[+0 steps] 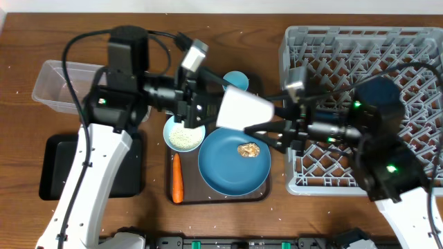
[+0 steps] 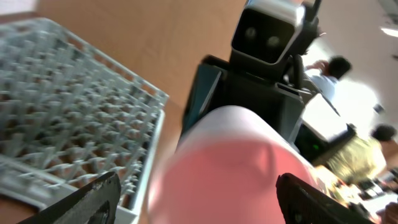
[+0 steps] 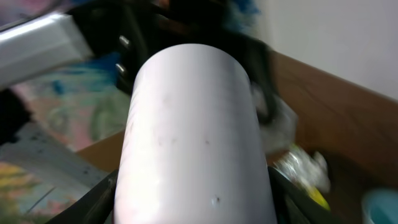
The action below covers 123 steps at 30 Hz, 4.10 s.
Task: Sort waste into correct bins and load items into the dishwasher rack
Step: 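Carry the pink cup with the right gripper into the rack, then reach the left gripper to the light-blue cup and grasp it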
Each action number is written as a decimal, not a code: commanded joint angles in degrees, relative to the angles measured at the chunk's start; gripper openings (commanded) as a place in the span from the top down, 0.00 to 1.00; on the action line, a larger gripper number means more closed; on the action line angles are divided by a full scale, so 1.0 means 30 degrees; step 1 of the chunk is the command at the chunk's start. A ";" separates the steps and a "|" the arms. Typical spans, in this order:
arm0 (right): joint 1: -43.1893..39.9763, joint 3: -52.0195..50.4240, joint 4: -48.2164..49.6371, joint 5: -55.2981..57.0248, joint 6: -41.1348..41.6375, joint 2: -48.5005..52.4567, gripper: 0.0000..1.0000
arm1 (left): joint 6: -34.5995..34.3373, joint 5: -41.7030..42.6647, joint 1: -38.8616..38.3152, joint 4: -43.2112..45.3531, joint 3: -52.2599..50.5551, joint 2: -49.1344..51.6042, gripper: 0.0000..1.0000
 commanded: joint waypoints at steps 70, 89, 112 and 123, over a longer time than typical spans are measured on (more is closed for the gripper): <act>-1.5329 0.1137 -0.9726 1.4498 0.5406 0.5632 0.92 | 0.2987 -1.3792 -0.1530 -0.6237 0.0015 -0.0175 0.23; -1.8345 0.1151 -0.7759 1.9657 0.7905 0.8109 0.99 | 0.2929 -1.3792 -0.1530 -0.7074 0.0015 -0.0175 0.22; -1.5569 0.1158 -1.1438 0.7475 0.2863 0.1523 0.44 | 0.2616 -2.1631 -0.3082 -0.3803 0.0007 0.3388 0.23; -1.4054 0.1158 -1.3573 0.7424 0.1596 0.1523 0.35 | -0.2361 -2.5667 -0.3774 0.2739 0.0007 0.8794 0.26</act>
